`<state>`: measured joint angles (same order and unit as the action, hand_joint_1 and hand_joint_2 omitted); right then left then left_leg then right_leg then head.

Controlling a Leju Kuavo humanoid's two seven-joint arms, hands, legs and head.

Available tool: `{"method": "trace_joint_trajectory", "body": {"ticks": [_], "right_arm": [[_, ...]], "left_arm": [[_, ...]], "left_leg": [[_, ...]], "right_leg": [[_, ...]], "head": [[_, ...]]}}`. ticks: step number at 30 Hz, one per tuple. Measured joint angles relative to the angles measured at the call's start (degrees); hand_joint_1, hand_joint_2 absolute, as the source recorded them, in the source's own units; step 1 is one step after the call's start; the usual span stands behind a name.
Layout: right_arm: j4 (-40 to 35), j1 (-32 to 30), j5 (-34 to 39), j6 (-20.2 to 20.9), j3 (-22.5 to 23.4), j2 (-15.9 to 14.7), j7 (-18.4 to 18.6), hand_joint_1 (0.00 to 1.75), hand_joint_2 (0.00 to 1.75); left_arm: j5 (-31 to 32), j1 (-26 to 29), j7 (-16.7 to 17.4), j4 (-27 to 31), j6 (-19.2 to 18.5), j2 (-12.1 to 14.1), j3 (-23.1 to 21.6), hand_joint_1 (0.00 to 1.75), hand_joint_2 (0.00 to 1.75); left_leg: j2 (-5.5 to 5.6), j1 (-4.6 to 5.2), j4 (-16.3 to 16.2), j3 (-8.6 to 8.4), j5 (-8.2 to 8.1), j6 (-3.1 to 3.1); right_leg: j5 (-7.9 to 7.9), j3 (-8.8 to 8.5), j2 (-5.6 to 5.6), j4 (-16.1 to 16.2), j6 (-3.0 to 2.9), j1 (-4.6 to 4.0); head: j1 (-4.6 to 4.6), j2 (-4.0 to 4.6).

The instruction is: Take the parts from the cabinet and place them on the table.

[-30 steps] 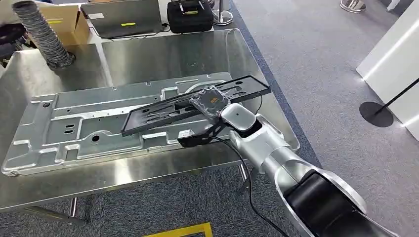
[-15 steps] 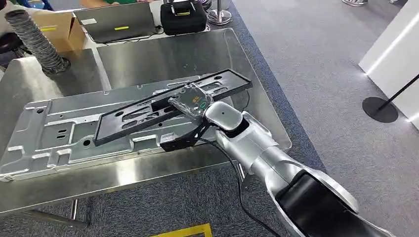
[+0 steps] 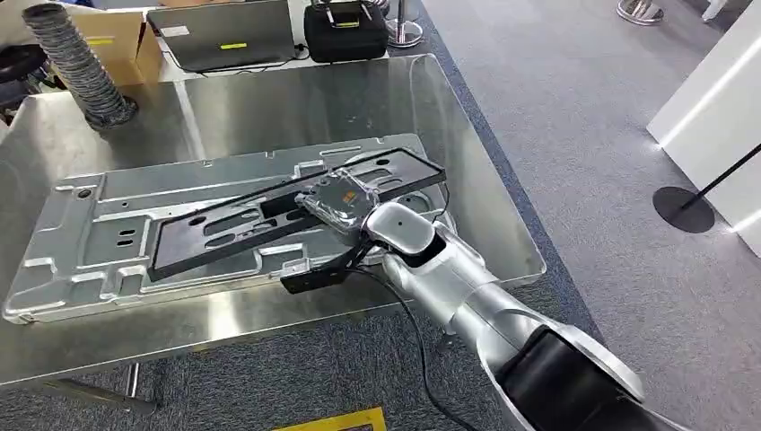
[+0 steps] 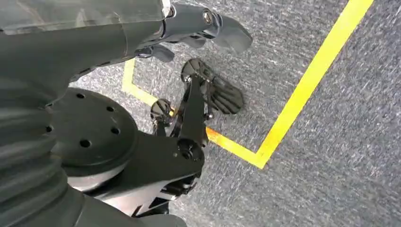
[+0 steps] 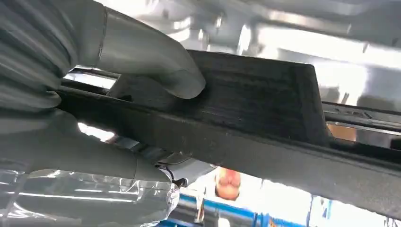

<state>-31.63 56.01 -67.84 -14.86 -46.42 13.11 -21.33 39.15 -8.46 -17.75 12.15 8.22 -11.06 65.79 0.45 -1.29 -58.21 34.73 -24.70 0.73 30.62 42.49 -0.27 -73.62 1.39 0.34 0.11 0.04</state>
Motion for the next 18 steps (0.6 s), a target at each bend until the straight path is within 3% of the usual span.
{"method": "trace_joint_trajectory", "body": {"ticks": [2, 3, 4, 7, 8, 10, 15, 16, 18], "right_arm": [[0.0, -0.4, 0.1, -0.5, -0.3, 0.0, 0.0, 1.75, 1.75], [0.0, -0.4, 0.2, -0.8, -0.5, 0.0, 0.0, 1.75, 1.75], [0.1, -0.5, 0.5, -1.1, -0.5, 0.2, -0.1, 1.75, 1.75], [0.7, -1.3, 1.0, -1.4, -0.7, 0.5, -0.6, 1.75, 1.75], [0.9, -1.5, 1.1, -1.4, -0.8, 0.7, -0.6, 1.75, 1.75], [1.2, -1.7, 1.3, -1.5, -0.8, 1.2, -0.6, 1.75, 1.75], [1.3, -1.7, 1.3, -1.5, -0.8, 1.3, -0.6, 1.75, 1.75], [1.3, -1.8, 1.4, -1.5, -0.9, 1.4, -0.6, 1.75, 1.75], [1.6, -2.2, 1.5, -1.6, -0.9, 1.8, -0.6, 1.75, 1.75]], "left_arm": [[0.0, -0.2, 0.1, 0.0, -0.1, 0.0, 0.0, 0.00, 1.75], [0.0, -0.3, 0.1, 0.0, -0.2, 0.0, 0.0, 0.00, 1.75], [0.0, -0.4, 0.1, 0.0, -0.2, 0.0, 0.0, 0.00, 1.75], [-0.2, -0.4, 0.1, 0.0, -0.1, 0.0, 0.0, 0.00, 1.75], [-0.2, -0.4, 0.0, 0.0, -0.1, 0.0, 0.0, 0.00, 1.75], [-0.2, -0.4, 0.0, 0.0, 0.1, 0.2, 0.0, 0.00, 1.75], [-0.2, -0.4, 0.0, 0.0, 0.1, 0.2, 0.0, 0.00, 1.75], [-0.2, -0.3, 0.0, 0.0, 0.1, 0.2, 0.0, 0.00, 1.75], [-0.2, -0.2, 0.0, 0.0, 0.1, 0.3, 0.0, 0.00, 1.75]], "left_leg": [[0.04, 0.18, 0.0, -0.13, -0.06, -0.09], [0.02, 0.24, 0.1, -0.08, -0.08, -0.20], [0.02, 0.57, -0.1, 0.01, -0.17, -0.54], [-0.04, 0.30, 0.5, -0.29, 0.03, -1.54], [-0.11, 0.54, 0.3, -0.21, -0.29, -1.88], [-0.11, 0.40, -3.0, 1.05, -2.76, -2.08], [-0.11, 0.40, -4.2, 1.56, -3.43, -2.12], [-0.13, 0.39, -5.5, 2.12, -4.12, -2.17], [-0.12, 0.32, -12.4, 5.32, -7.38, -2.42]], "right_leg": [[-5.24, -5.42, 0.00, 11.2, -0.88, -0.16], [-5.70, -7.33, 0.02, 15.5, -1.43, -0.41], [-5.95, -7.43, 0.17, 15.7, -1.35, -0.63], [-6.01, -7.40, 0.05, 15.7, -1.84, -0.87], [-6.54, -7.89, 0.16, 16.8, -2.32, -0.02], [-6.69, -8.19, 0.26, 17.2, -2.80, -0.11], [-6.68, -8.19, 0.25, 17.2, -2.82, -0.13], [-6.68, -8.18, 0.25, 17.2, -2.82, -0.13], [-6.59, -8.20, 0.26, 17.2, -2.96, -0.23]], "head": [[0.02, 0.00], [0.04, 0.00], [0.15, -0.02], [-0.04, 0.00], [0.07, 0.00], [0.18, 0.00], [0.20, -0.02], [0.22, 0.00], [0.17, 0.00]]}}
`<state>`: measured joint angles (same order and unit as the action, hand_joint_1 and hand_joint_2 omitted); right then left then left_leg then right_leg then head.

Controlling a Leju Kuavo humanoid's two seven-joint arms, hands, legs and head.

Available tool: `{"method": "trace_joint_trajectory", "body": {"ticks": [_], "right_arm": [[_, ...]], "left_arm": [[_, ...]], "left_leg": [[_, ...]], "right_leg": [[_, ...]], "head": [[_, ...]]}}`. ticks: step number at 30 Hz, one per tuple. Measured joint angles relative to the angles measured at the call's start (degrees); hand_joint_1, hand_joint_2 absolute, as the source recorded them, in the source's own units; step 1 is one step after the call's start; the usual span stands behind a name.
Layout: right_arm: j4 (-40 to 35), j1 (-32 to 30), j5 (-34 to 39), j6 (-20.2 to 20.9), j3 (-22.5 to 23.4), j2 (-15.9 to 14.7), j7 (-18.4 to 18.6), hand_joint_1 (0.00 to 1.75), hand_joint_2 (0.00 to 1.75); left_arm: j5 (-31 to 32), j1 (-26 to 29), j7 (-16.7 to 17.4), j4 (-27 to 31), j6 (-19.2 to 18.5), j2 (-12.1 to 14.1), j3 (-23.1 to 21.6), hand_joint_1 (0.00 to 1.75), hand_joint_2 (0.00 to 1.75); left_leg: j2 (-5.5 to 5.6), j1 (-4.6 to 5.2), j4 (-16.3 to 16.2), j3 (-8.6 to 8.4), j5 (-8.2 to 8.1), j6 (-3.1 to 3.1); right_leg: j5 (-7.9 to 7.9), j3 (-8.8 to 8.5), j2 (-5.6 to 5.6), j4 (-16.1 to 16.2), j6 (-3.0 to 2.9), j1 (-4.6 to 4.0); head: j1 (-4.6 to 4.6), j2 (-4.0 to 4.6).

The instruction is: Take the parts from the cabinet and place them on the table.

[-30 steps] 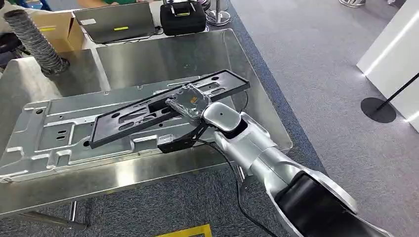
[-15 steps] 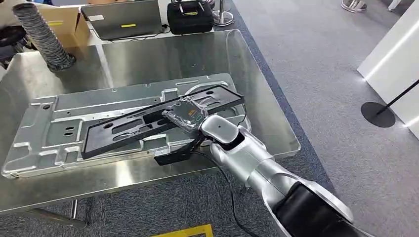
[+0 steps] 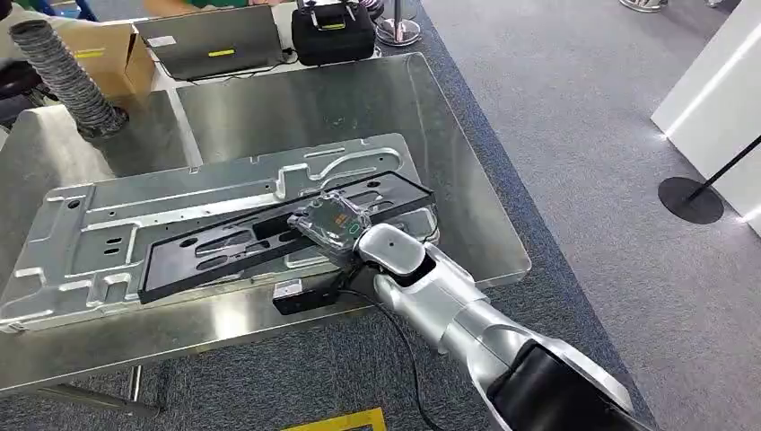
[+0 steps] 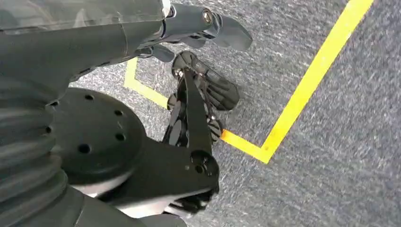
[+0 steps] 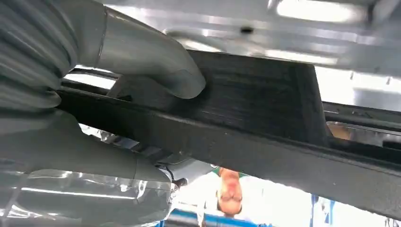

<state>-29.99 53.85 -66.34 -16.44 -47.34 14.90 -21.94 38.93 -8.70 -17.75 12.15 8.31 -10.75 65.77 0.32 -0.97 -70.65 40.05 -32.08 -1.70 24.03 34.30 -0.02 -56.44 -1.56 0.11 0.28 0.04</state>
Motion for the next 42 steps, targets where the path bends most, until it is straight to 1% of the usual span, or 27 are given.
{"method": "trace_joint_trajectory", "body": {"ticks": [1, 2, 3, 4, 5, 8, 10, 11, 13, 14, 15, 16, 17, 19, 20, 23, 25, 27, 29, 30, 31, 32, 34, 35, 36, 40, 42], "right_arm": [[0.1, -0.2, 0.0, 0.0, 0.0, 0.1, 0.0, 1.75, 1.75], [0.6, -0.9, 0.1, 0.0, -0.2, 0.2, 0.0, 1.75, 1.75], [1.1, -1.2, 0.2, 0.0, -0.3, 0.4, 0.1, 1.75, 1.75], [1.2, -1.2, 0.2, 0.0, -0.3, 0.5, 0.1, 1.75, 1.75], [1.3, -1.2, 0.2, -0.1, -0.3, 0.5, 0.2, 1.75, 1.75], [1.7, -1.5, 0.2, -0.1, -0.4, 0.6, 0.2, 1.75, 1.75], [1.9, -1.5, 0.3, -0.1, -0.5, 0.6, 0.2, 1.75, 1.75], [1.9, -1.4, 0.3, -0.2, -0.5, 0.6, 0.2, 1.75, 1.75], [2.2, -1.7, 0.4, -0.2, -0.6, 0.5, 0.2, 1.75, 1.75], [2.3, -2.0, 0.4, -0.2, -0.6, 0.5, 0.2, 1.75, 1.75], [2.5, -2.3, 0.4, -0.2, -0.7, 0.4, 0.2, 1.75, 1.75], [2.5, -2.4, 0.4, -0.2, -0.7, 0.4, 0.4, 1.75, 1.75], [2.5, -2.4, 0.4, -0.2, -0.8, 0.3, 0.5, 1.75, 1.75], [2.5, -2.2, 0.4, -0.2, -0.8, 0.3, 0.7, 1.75, 1.75], [2.5, -2.1, 0.4, -0.2, -0.8, 0.3, 0.7, 1.75, 1.75], [2.5, -2.0, 0.4, -0.1, -0.9, 0.2, 0.9, 1.75, 1.75], [2.5, -2.0, 0.4, -0.2, -0.9, 0.2, 1.2, 1.75, 1.75], [2.5, -1.9, 0.4, -0.2, -0.9, 0.2, 1.2, 1.75, 1.75], [2.6, -2.1, 0.3, -0.3, -0.9, 0.1, 1.2, 1.75, 1.75], [2.6, -2.3, 0.3, -0.3, -0.9, 0.0, 1.4, 1.75, 1.75], [2.6, -2.5, 0.3, -0.3, -0.9, -0.1, 1.4, 1.75, 1.75], [2.6, -2.5, 0.2, -0.3, -0.9, -0.2, 1.4, 1.75, 1.75], [2.6, -2.4, 0.2, -0.5, -0.9, -0.4, 1.6, 1.75, 1.75], [2.6, -2.4, 0.2, -0.5, -0.9, -0.5, 1.7, 1.75, 1.75], [2.6, -2.4, 0.1, -0.7, -0.9, -0.7, 1.9, 1.75, 1.75], [2.6, -2.5, 0.0, -0.9, -0.9, -1.2, 2.0, 1.75, 1.75], [2.6, -2.4, 0.0, -1.0, -0.9, -1.4, 2.0, 1.75, 1.75]], "left_arm": [[0.0, 0.1, 0.0, 0.0, 0.0, 0.0, 0.0, 0.00, 1.75], [0.0, 0.3, 0.0, 0.0, 0.0, 0.0, 0.0, 0.00, 1.75], [0.0, 0.4, -0.2, 0.0, 0.0, 0.3, 0.0, 0.00, 1.75], [0.0, 0.4, -0.2, 0.0, -0.2, 0.3, 0.0, 0.00, 1.75], [0.0, 0.4, -0.2, 0.0, -0.4, 0.3, 0.0, 0.00, 1.75], [0.0, 0.4, -0.2, 0.0, -0.4, 0.4, 0.0, 0.00, 1.75], [0.1, 0.4, -0.2, 0.0, -0.4, 0.4, 0.0, 0.00, 1.75], [0.2, 0.4, -0.3, 0.0, -0.5, 0.4, 0.0, 0.00, 1.75], [0.2, 0.4, -0.3, 0.0, -0.6, 0.4, 0.0, 0.00, 1.75], [0.2, 0.5, -0.3, 0.0, -0.6, 0.4, 0.0, 0.00, 1.75], [0.2, 0.5, -0.3, 0.0, -0.6, 0.4, 0.0, 0.00, 1.75], [0.2, 0.5, -0.3, 0.0, -0.6, 0.4, 0.0, 0.00, 1.75], [0.2, 0.5, -0.3, 0.0, -0.6, 0.4, 0.0, 0.00, 1.75], [0.2, 0.5, -0.2, 0.0, -0.6, 0.4, 0.0, 0.00, 1.75], [0.2, 0.5, -0.2, 0.0, -0.6, 0.3, 0.0, 0.00, 1.75], [0.2, 0.5, -0.2, 0.0, -0.8, 0.4, 0.0, 0.00, 1.75], [0.3, 0.4, -0.2, 0.0, -0.9, 0.5, -0.1, 0.00, 1.75], [0.5, 0.4, -0.2, 0.0, -1.0, 0.5, -0.2, 0.00, 1.75], [0.6, 0.5, 0.0, 0.0, -1.0, 0.5, -0.3, 0.00, 1.75], [0.6, 0.5, 0.0, 0.0, -1.0, 0.5, -0.4, 0.00, 1.75], [0.6, 0.5, 0.1, 0.0, -1.0, 0.5, -0.4, 0.00, 1.75], [0.6, 0.5, 0.1, 0.0, -1.0, 0.6, -0.5, 0.00, 1.75], [0.7, 0.4, 0.3, 0.0, -1.0, 0.7, -0.6, 0.00, 1.75], [0.6, 0.3, 0.5, 0.0, -1.1, 0.7, -0.7, 0.00, 1.75], [0.7, 0.2, 0.7, 0.0, -1.1, 0.6, -0.8, 0.00, 1.75], [0.7, 0.2, 0.8, 0.0, -1.1, 0.6, -1.0, 0.00, 1.75], [0.9, 0.0, 0.6, 0.0, -1.1, 0.6, -1.1, 0.00, 1.75]], "left_leg": [[0.00, 0.00, -2.5, 1.21, -0.94, -0.10], [-0.02, -0.09, -5.2, 2.61, -0.67, -0.27], [-0.09, -0.31, 7.0, -3.30, 6.07, -0.23], [-0.19, -0.38, 11.7, -5.38, 7.15, -0.13], [-0.07, 0.04, 12.4, -6.02, 6.50, 0.23], [0.11, 0.11, 12.1, -5.65, 6.64, 1.26], [0.04, -0.27, 12.6, -5.85, 7.07, 2.00], [0.01, -0.27, 12.6, -5.79, 7.10, 2.35], [0.00, -0.20, 12.6, -5.72, 7.08, 2.49], [0.00, -0.18, 12.6, -5.72, 7.07, 2.50], [0.03, -0.17, 12.6, -5.74, 7.06, 2.51], [0.08, -0.14, 12.5, -5.75, 7.05, 2.52], [0.15, -0.09, 12.5, -5.78, 7.04, 2.52], [0.19, 0.10, 12.5, -5.93, 6.99, 2.44], [0.18, 0.31, 12.5, -5.82, 6.92, 2.25], [0.06, 0.14, 12.8, -5.87, 6.98, 1.32], [-0.04, 0.16, 12.4, -5.90, 6.50, 0.71], [-0.02, 0.20, 7.1, -3.60, 3.07, 0.21], [-0.03, 0.08, -2.4, 0.83, -1.03, -0.26], [-0.03, 0.01, -5.0, 2.14, -1.40, -0.44], [-0.04, -0.12, -4.3, 1.91, -0.19, -0.56], [-0.05, -0.27, -1.1, 0.40, 1.95, -0.65], [-0.20, -0.60, 9.5, -4.86, 7.21, -0.80], [-0.21, -0.59, 11.4, -5.99, 6.02, -0.69], [0.09, -0.33, 11.9, -5.91, 6.36, 0.23], [0.04, -0.47, 12.0, -5.72, 6.67, 1.81], [0.01, -0.45, 12.0, -5.64, 6.74, 2.34]], "right_leg": [[0.01, 0.00, 0.00, 0.0, -0.02, -0.05], [0.07, -0.03, -0.01, -0.2, 0.04, -0.08], [0.59, -0.05, -0.16, -0.9, 0.46, 0.06], [0.93, 0.03, -0.17, -1.3, 0.75, 0.04], [1.08, 0.31, -0.26, -1.7, 1.06, -0.42], [0.85, 0.33, -0.25, -1.5, 1.75, -0.35], [1.76, 0.54, -0.22, -2.3, 2.45, -0.08], [3.68, 1.94, -0.19, -5.1, 2.80, -0.04], [8.25, 6.55, -0.17, -15.0, 3.32, 0.19], [9.51, 8.51, -0.17, -19.0, 3.41, 0.20], [9.36, 9.43, -0.17, -20.6, 3.34, 0.20], [7.93, 8.92, -0.18, -19.1, 3.20, 0.19], [5.47, 7.01, -0.18, -15.0, 2.90, 0.15], [0.42, 1.44, -0.19, -3.6, 1.73, -0.26], [1.12, 0.48, -0.15, -1.6, 1.51, -0.55], [0.75, 0.72, -0.09, -1.5, 1.16, -0.81], [-0.02, -0.04, 0.10, 0.0, 0.61, -0.06], [-0.13, -0.29, 0.09, 0.3, 0.14, -0.03], [-0.04, -0.27, 0.10, 0.2, 0.02, -0.15], [0.00, -0.24, 0.10, 0.1, 0.01, -0.16], [0.07, -0.26, 0.06, 0.0, 0.07, -0.13], [0.23, -0.26, 0.00, -0.2, 0.21, -0.06], [0.86, -0.26, -0.16, -1.1, 0.73, 0.13], [1.14, -0.03, -0.20, -1.5, 1.09, -0.04], [1.20, 0.38, -0.29, -2.0, 1.32, -0.39], [1.45, 0.61, -0.27, -2.1, 2.42, -0.13], [4.68, 2.65, -0.21, -6.9, 3.04, 0.10]], "head": [[-0.02, 0.00], [-0.02, 0.00], [0.00, 0.00], [0.07, 0.00], [0.13, 0.00], [-0.04, 0.00], [0.00, 0.00], [-0.20, -0.02], [-0.15, -0.02], [-0.17, 0.00], [-0.20, 0.00], [-0.17, 0.00], [-0.20, 0.00], [-0.20, 0.00], [-0.09, 0.00], [-0.17, 0.00], [-0.13, 0.00], [0.00, 0.00], [-0.02, 0.00], [0.04, 0.00], [0.02, 0.00], [0.02, 0.00], [0.04, 0.00], [0.07, 0.00], [0.24, -0.02], [0.00, -0.02], [-0.22, -0.02]]}}
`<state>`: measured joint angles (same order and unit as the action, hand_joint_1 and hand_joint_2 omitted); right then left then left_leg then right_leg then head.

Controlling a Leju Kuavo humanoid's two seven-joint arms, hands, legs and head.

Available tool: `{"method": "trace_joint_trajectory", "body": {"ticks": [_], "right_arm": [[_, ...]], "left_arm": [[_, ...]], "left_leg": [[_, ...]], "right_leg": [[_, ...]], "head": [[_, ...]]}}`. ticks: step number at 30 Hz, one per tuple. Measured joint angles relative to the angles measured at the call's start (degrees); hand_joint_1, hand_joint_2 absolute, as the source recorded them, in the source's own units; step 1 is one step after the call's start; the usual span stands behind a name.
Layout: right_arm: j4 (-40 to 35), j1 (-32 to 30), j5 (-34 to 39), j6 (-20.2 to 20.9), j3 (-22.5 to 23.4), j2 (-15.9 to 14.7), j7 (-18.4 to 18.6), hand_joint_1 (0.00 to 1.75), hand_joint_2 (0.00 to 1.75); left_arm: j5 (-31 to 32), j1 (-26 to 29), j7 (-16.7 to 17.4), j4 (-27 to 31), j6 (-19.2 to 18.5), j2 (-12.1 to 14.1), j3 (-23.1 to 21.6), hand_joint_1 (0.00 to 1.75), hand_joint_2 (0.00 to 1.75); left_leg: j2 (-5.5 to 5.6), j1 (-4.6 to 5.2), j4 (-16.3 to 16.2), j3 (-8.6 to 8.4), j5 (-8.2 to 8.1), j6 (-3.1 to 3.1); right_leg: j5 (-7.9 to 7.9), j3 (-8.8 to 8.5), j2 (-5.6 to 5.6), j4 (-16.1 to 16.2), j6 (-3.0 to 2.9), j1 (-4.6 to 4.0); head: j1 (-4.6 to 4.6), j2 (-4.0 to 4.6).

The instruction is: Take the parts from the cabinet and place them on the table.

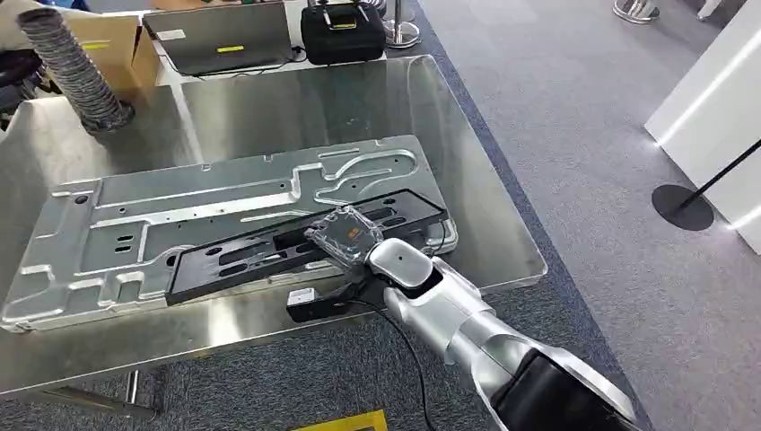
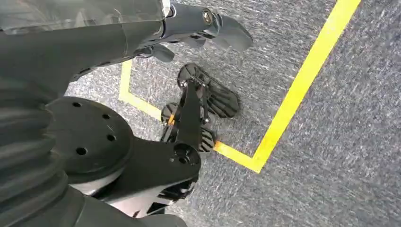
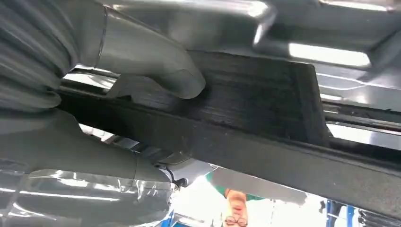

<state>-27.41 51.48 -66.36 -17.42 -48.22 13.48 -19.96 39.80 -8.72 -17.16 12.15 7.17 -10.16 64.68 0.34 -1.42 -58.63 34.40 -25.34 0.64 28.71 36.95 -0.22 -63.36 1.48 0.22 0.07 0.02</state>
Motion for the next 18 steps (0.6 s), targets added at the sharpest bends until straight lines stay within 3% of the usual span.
{"method": "trace_joint_trajectory", "body": {"ticks": [2, 3, 4, 5, 7, 8, 9, 12, 13, 14, 15, 17, 18], "right_arm": [[0.0, -0.2, 0.0, -0.1, 0.0, -0.4, 0.0, 1.75, 1.75], [0.0, -0.4, 0.0, -0.1, 0.0, -0.6, 0.0, 1.75, 1.75], [0.0, -0.5, 0.0, -0.1, 0.0, -0.8, 0.0, 1.75, 1.75], [0.0, -0.6, -0.1, -0.1, 0.0, -1.0, 0.0, 1.75, 1.75], [0.0, -0.4, -0.1, -0.1, 0.0, -1.2, 0.0, 1.75, 1.75], [0.0, -0.2, -0.1, -0.2, 0.0, -1.2, 0.0, 1.75, 1.75], [0.0, -0.2, -0.1, -0.3, 0.0, -1.2, 0.0, 1.75, 1.75], [0.0, -0.2, -0.2, -0.3, 0.0, -1.4, 0.0, 1.75, 1.75], [-0.1, -0.2, -0.2, -0.3, 0.0, -1.4, 0.0, 1.75, 1.75], [-0.1, -0.1, -0.2, -0.4, 0.0, -1.4, 0.0, 1.75, 1.75], [-0.1, 0.0, -0.2, -0.4, 0.0, -1.4, 0.1, 1.75, 1.75], [-0.1, -0.2, -0.2, -0.4, 0.0, -1.4, 0.0, 1.75, 1.75], [-0.1, -0.4, -0.2, -0.4, 0.0, -1.4, 0.0, 1.75, 1.75]], "left_arm": [[0.3, 0.0, -0.3, 0.0, 0.0, 0.0, -0.1, 0.00, 1.75], [0.3, 0.0, -0.4, 0.0, 0.0, 0.0, -0.2, 0.00, 1.75], [0.4, 0.0, -0.4, 0.0, 0.0, 0.0, -0.3, 0.00, 1.75], [0.4, 0.0, -0.4, 0.0, 0.0, 0.0, -0.4, 0.00, 1.75], [0.6, -0.1, -0.4, 0.0, 0.0, 0.0, -0.5, 0.00, 1.75], [0.6, -0.1, -0.4, 0.0, 0.0, -0.1, -0.7, 0.00, 1.75], [0.6, -0.2, -0.4, 0.0, 0.0, -0.2, -0.8, 0.00, 1.75], [0.9, -0.1, -0.1, 0.0, 0.2, -0.2, -0.9, 0.00, 1.75], [0.9, -0.2, -0.1, 0.0, 0.2, -0.2, -1.0, 0.00, 1.75], [1.0, -0.2, -0.1, 0.0, 0.2, -0.2, -1.1, 0.00, 1.75], [1.0, -0.2, -0.1, 0.0, 0.2, -0.2, -1.2, 0.00, 1.75], [1.0, -0.2, -0.1, 0.0, 0.2, -0.2, -1.3, 0.00, 1.75], [1.0, -0.1, 0.0, 0.0, 0.2, -0.2, -1.3, 0.00, 1.75]], "left_leg": [[-0.01, 0.08, 0.0, 0.05, -0.03, 0.06], [0.00, 0.09, 0.0, 0.05, -0.06, 0.10], [0.05, 0.09, 0.0, 0.00, -0.06, 0.10], [0.11, 0.12, 0.0, -0.04, -0.07, 0.09], [0.17, 0.27, 0.0, -0.21, -0.13, 0.01], [0.16, 0.24, 0.0, -0.20, -0.16, -0.06], [0.18, 0.62, -0.1, -0.04, -0.23, -0.40], [0.10, 0.32, 0.5, -0.21, -0.02, -1.36], [0.05, 0.66, 0.5, -0.35, -0.18, -1.79], [-0.03, 0.45, -0.4, -0.05, -0.94, -1.96], [-0.01, 0.45, -3.3, 1.19, -2.88, -2.11], [-0.02, 0.33, -12.2, 5.22, -7.08, -2.57], [-0.03, 0.31, -16.2, 7.18, -8.32, -2.76]], "right_leg": [[4.51, 4.82, 0.02, -10.3, 0.44, 0.13], [5.15, 6.42, 0.02, -13.5, 0.48, 0.13], [4.40, 6.61, 0.02, -13.6, 0.42, 0.13], [2.55, 5.50, 0.01, -11.1, 0.20, 0.12], [-2.85, 0.39, 0.00, -0.2, -0.68, -0.05], [-4.01, -1.63, 0.00, 4.5, -1.35, -0.36], [-3.74, -1.96, 0.12, 5.1, -1.39, -0.61], [-3.78, -1.79, 0.07, 5.0, -1.84, -0.85], [-4.30, -2.32, 0.12, 6.1, -2.32, -0.22], [-4.56, -2.71, 0.26, 6.7, -2.47, -0.15], [-4.62, -2.80, 0.33, 6.8, -2.77, -0.09], [-4.53, -2.80, 0.33, 6.7, -2.89, -0.20], [-4.51, -2.77, 0.33, 6.7, -2.93, -0.26]], "head": [[0.02, 0.02], [0.02, 0.02], [0.02, 0.02], [0.00, 0.02], [0.02, 0.02], [0.00, 0.02], [0.15, 0.00], [-0.04, 0.02], [0.11, 0.00], [0.02, 0.02], [0.18, 0.02], [0.15, 0.02], [0.15, 0.02]]}}
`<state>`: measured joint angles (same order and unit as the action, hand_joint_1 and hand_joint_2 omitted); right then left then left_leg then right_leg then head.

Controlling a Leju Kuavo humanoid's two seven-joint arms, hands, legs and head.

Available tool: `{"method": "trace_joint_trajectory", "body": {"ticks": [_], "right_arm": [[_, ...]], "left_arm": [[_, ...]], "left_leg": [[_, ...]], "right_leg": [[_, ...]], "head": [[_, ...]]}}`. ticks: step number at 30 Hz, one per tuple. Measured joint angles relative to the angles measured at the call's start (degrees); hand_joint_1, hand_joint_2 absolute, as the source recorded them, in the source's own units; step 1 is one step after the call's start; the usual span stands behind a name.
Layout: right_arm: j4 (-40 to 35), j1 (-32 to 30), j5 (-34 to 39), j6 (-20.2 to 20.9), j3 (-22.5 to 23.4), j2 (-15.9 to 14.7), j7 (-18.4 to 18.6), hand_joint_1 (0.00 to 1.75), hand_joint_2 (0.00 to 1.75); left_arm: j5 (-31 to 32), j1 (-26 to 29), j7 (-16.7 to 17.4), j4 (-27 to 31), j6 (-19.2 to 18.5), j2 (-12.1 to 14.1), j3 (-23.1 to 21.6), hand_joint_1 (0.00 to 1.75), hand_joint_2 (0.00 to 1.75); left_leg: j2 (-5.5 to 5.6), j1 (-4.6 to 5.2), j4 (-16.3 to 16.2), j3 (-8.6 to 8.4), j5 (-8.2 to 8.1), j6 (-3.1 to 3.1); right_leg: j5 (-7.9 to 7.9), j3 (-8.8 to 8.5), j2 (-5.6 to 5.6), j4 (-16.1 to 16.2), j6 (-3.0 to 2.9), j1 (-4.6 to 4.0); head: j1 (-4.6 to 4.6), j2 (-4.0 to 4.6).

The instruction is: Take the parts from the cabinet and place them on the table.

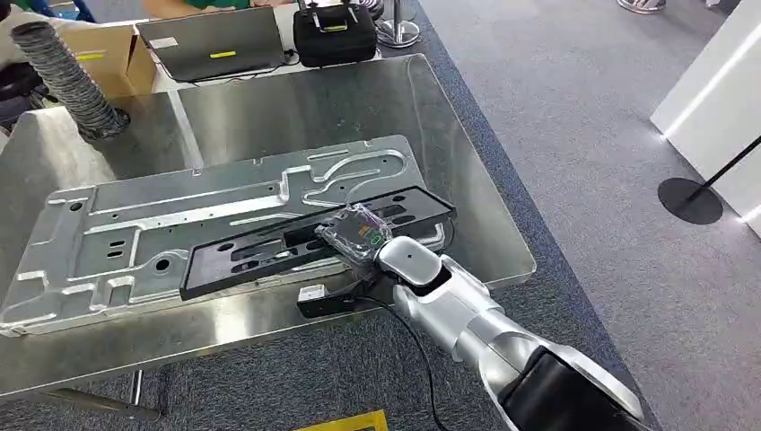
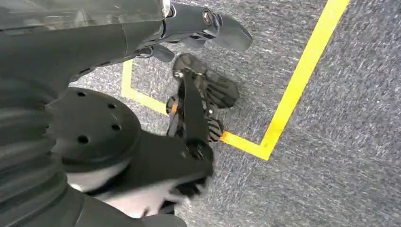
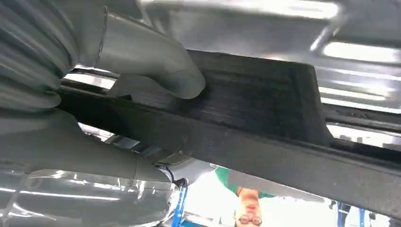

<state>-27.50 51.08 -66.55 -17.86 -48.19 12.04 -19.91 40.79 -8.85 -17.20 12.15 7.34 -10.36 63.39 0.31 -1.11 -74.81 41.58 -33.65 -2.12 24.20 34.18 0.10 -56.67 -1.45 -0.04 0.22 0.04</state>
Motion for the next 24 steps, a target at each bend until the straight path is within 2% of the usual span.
{"method": "trace_joint_trajectory", "body": {"ticks": [1, 2, 3, 5, 6, 7, 10, 11, 12, 13, 15, 16, 17, 18, 20, 21, 22, 23, 24], "right_arm": [[0.0, -0.2, 0.0, 0.0, 0.0, 0.0, 0.0, 0.00, 0.00], [0.0, -0.2, 0.0, 0.0, 0.0, 0.0, 0.0, 0.00, 0.00], [0.0, -0.1, 0.0, 0.0, 0.0, 0.0, 0.0, 0.00, 0.00], [0.0, 0.1, -0.1, 0.0, 0.0, 0.0, 0.0, 0.00, 0.00], [0.0, 0.3, -0.1, 0.0, 0.0, -0.1, 0.0, 0.00, 0.00], [0.0, 0.4, -0.2, 0.0, 0.0, -0.1, 0.0, 0.00, 0.00], [0.0, 0.4, -0.2, -0.1, 0.0, -0.1, 0.0, 0.00, 0.00], [0.0, 0.4, -0.2, -0.1, 0.0, -0.1, 0.0, 0.00, 0.00], [0.0, 0.5, -0.2, -0.2, 0.0, -0.1, -0.1, 0.00, 0.00], [0.0, 0.6, -0.2, -0.2, 0.0, -0.1, -0.2, 0.00, 0.00], [0.0, 0.4, -0.2, -0.1, 0.0, -0.1, -0.6, 0.00, 0.00], [0.0, 0.3, -0.2, -0.1, 0.0, -0.1, -0.7, 0.00, 0.00], [0.0, 0.2, -0.2, 0.0, 0.0, -0.1, -0.7, 0.00, 0.00], [0.0, 0.3, -0.2, 0.0, 0.0, -0.1, -0.7, 0.00, 0.00], [0.0, 0.6, -0.2, -0.1, 0.0, -0.1, -0.6, 0.00, 0.00], [0.0, 0.8, -0.2, -0.1, 0.0, -0.1, -0.6, 0.00, 0.00], [0.0, 1.0, -0.2, -0.1, 0.0, 0.0, -0.6, 0.00, 0.00], [0.0, 1.0, -0.2, 0.0, 0.0, 0.0, -0.6, 0.00, 0.00], [0.0, 1.0, -0.3, 0.0, 0.0, 0.0, -0.5, 0.00, 0.00]], "left_arm": [[0.0, 0.1, 0.0, 0.0, 0.0, 0.0, 0.0, 0.00, 1.75], [0.0, 0.1, 0.1, 0.0, 0.1, 0.0, 0.0, 0.00, 1.75], [0.0, 0.1, 0.2, 0.0, 0.3, 0.0, 0.0, 0.00, 1.75], [0.0, -0.1, 0.3, 0.0, 0.7, 0.1, 0.0, 0.00, 1.75], [0.1, -0.2, 0.4, 0.0, 0.9, 0.1, 0.0, 0.00, 1.75], [0.1, -0.3, 0.5, 0.0, 0.9, 0.1, -0.1, 0.00, 1.75], [0.1, -0.1, 0.7, 0.0, 0.9, 0.1, -0.1, 0.00, 1.75], [0.1, -0.1, 0.7, 0.0, 0.9, 0.1, -0.1, 0.00, 1.75], [0.0, -0.2, 0.7, 0.0, 0.9, 0.1, -0.1, 0.00, 1.75], [-0.1, -0.2, 0.7, 0.0, 0.8, 0.1, -0.1, 0.00, 1.75], [-0.6, 0.0, 0.7, 0.0, 0.8, 0.1, -0.1, 0.00, 1.75], [-0.7, 0.1, 0.6, 0.0, 0.9, 0.1, -0.1, 0.00, 1.75], [-0.7, 0.3, 0.6, 0.0, 0.9, 0.1, -0.1, 0.00, 1.75], [-0.7, 0.4, 0.6, 0.0, 0.9, 0.1, -0.1, 0.00, 1.75], [-0.7, 0.4, 0.6, 0.0, 0.9, 0.1, -0.1, 0.00, 1.75], [-0.7, 0.3, 0.6, 0.0, 1.0, 0.0, -0.1, 0.00, 1.75], [-0.7, 0.3, 0.7, 0.0, 1.0, 0.0, -0.1, 0.00, 1.75], [-0.7, 0.3, 0.7, 0.0, 1.0, 0.0, -0.1, 0.00, 1.75], [-0.7, 0.3, 0.8, 0.0, 1.0, 0.0, -0.1, 0.00, 1.75]], "left_leg": [[0.00, -0.02, -1.4, 0.73, 0.17, -0.09], [-0.02, -0.07, 0.5, -0.05, 1.92, -0.14], [-0.03, -0.13, 4.4, -1.99, 4.33, -0.17], [-0.20, -0.27, 14.6, -6.81, 8.86, -0.08], [-0.20, -0.07, 15.4, -7.39, 7.48, 0.24], [0.03, -0.01, 15.7, -7.25, 7.83, 1.06], [0.11, 0.15, 15.8, -7.07, 8.08, 2.04], [0.05, -0.14, 16.0, -7.15, 8.33, 2.44], [0.06, -0.13, 16.0, -7.13, 8.36, 2.68], [0.04, -0.13, 16.0, -7.09, 8.38, 2.87], [0.02, -0.07, 16.0, -6.99, 8.40, 2.95], [0.02, -0.06, 16.0, -6.97, 8.40, 2.95], [0.03, -0.06, 16.0, -6.99, 8.40, 2.95], [0.07, -0.04, 16.0, -7.02, 8.40, 2.95], [0.20, 0.08, 16.0, -7.20, 8.40, 2.92], [0.17, 0.01, 16.0, -7.17, 8.43, 2.82], [0.20, 0.33, 16.0, -7.02, 8.45, 2.41], [0.17, 0.16, 16.1, -7.00, 8.51, 2.05], [0.12, 0.07, 16.3, -7.09, 8.56, 1.72]], "right_leg": [[0.02, 0.01, -0.01, -0.1, 0.00, -0.01], [0.11, 0.00, -0.07, -0.3, 0.03, 0.02], [0.26, -0.01, -0.14, -0.5, 0.14, 0.07], [0.80, 0.03, -0.23, -1.3, 0.63, 0.14], [0.97, 0.37, -0.22, -1.6, 0.99, -0.28], [1.00, 0.74, -0.30, -2.0, 1.18, -0.35], [0.79, 0.71, -0.16, -1.8, 2.02, -0.24], [1.32, 0.87, -0.16, -2.2, 2.40, -0.12], [2.76, 1.59, -0.15, -4.1, 2.73, 0.03], [4.89, 3.19, -0.15, -7.6, 3.00, 0.12], [8.88, 7.50, -0.14, -16.9, 3.37, 0.30], [9.46, 8.94, -0.15, -19.9, 3.37, 0.32], [8.57, 8.88, -0.15, -19.7, 3.26, 0.32], [6.68, 7.55, -0.15, -16.9, 3.04, 0.32], [1.56, 2.07, -0.17, -6.0, 2.14, 0.12], [1.22, 0.32, -0.16, -2.1, 1.62, -0.14], [1.24, 0.10, -0.02, -1.6, 1.55, -0.43], [1.20, 0.21, -0.06, -1.6, 1.45, -0.56], [1.20, 0.25, -0.13, -1.7, 1.28, -0.67]], "head": [[0.02, 0.00], [0.00, 0.00], [0.02, 0.00], [0.00, 0.00], [0.08, 0.00], [0.13, -0.02], [-0.02, 0.00], [0.02, 0.00], [-0.18, 0.00], [-0.28, 0.00], [-0.28, 0.00], [-0.28, 0.00], [-0.28, -0.02], [-0.28, 0.00], [-0.28, -0.02], [-0.26, 0.00], [-0.17, -0.02], [-0.50, 0.00], [-0.46, 0.00]]}}
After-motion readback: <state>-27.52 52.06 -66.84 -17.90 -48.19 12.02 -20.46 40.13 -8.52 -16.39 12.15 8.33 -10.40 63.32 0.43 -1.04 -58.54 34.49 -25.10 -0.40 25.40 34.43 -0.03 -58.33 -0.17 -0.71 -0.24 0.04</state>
